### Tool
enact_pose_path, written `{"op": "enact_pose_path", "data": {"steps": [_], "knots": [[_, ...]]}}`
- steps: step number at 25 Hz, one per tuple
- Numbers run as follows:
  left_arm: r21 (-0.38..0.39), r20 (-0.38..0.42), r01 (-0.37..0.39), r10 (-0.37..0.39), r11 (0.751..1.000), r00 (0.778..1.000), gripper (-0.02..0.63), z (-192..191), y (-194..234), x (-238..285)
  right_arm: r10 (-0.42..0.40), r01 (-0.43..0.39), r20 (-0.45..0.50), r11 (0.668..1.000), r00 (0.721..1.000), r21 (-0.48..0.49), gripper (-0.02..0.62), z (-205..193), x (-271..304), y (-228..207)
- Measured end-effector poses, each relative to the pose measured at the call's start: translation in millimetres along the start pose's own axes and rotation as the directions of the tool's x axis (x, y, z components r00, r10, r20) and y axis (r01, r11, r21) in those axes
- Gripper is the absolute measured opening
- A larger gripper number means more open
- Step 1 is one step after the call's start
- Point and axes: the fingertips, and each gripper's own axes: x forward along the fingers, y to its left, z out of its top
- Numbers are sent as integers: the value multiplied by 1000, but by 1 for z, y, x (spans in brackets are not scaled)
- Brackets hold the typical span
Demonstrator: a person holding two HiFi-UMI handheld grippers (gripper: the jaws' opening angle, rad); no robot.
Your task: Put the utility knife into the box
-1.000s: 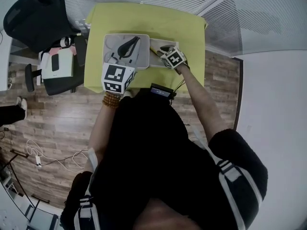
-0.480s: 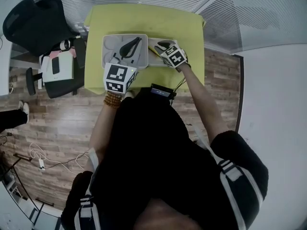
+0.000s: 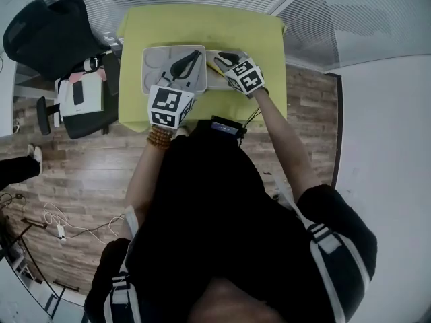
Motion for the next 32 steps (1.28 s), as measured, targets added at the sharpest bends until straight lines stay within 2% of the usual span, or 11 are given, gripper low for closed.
{"op": "enact_pose_path", "data": {"steps": [9, 21, 29, 32], "knots": [[37, 23, -36, 35, 999, 999, 26, 5, -3, -3, -80, 77, 123, 997, 989, 27, 63, 41, -31, -13], [68, 53, -88, 84, 994, 995, 26, 14, -4, -17, -180, 167, 254, 983, 950, 71, 43, 85, -85, -12], [71, 75, -101, 96, 992, 993, 26, 24, -9, -28, -223, 198, 375, 975, 900, 105, 28, 119, -131, 1], [79, 83, -101, 94, 992, 992, 26, 27, -12, -29, -242, 217, 432, 970, 869, 107, 23, 132, -146, 8]]}}
